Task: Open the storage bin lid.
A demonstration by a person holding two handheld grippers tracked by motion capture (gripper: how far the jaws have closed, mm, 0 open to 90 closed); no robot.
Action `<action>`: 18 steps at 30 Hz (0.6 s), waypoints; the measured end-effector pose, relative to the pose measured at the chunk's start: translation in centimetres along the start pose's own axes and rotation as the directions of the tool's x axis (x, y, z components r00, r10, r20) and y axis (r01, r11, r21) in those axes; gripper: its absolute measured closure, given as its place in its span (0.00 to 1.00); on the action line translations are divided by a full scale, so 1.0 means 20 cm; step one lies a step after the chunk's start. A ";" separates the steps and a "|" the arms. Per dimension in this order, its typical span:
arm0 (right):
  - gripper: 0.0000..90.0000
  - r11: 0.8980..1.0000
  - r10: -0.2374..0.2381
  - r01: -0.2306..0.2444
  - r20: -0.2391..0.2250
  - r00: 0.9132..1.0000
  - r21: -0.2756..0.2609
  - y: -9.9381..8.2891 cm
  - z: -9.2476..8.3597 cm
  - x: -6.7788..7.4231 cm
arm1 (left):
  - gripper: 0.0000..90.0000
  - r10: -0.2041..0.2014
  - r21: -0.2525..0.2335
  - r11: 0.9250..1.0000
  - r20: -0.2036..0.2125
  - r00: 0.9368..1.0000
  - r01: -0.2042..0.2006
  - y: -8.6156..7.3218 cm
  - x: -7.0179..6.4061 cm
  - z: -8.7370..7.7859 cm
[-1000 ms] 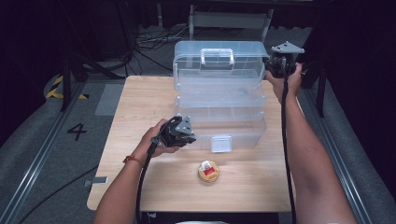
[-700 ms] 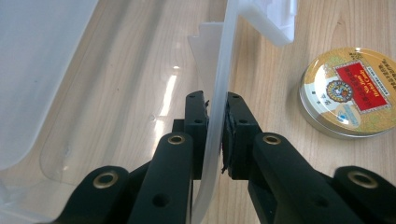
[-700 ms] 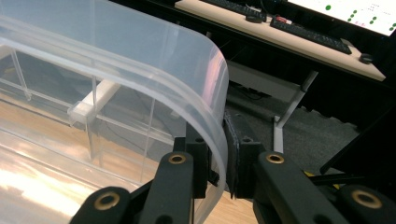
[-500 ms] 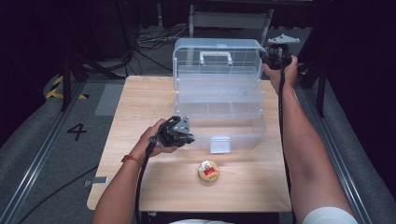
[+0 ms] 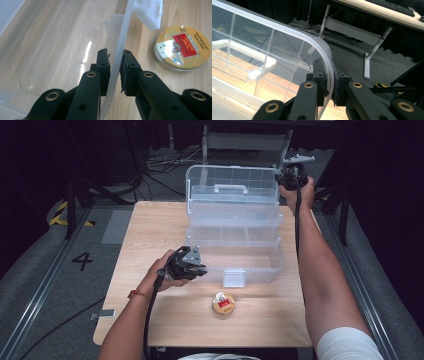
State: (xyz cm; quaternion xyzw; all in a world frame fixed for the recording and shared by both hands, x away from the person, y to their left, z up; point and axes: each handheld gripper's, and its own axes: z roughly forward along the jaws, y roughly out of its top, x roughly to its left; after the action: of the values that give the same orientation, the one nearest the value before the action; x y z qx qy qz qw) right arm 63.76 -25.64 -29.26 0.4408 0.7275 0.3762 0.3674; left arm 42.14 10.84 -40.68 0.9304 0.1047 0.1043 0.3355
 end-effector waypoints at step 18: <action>0.92 0.999 0.022 -0.022 -0.004 1.000 0.050 -0.05 0.11 -0.05 | 0.85 -0.024 -0.029 0.999 0.022 0.999 0.025 -0.01 0.01 0.00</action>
State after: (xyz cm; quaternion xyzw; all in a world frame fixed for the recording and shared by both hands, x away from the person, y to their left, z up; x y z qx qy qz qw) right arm 65.56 -26.38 -30.86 0.4569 0.7326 0.3627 0.3506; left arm 42.34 11.04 -40.87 0.9250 0.1109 0.0916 0.3515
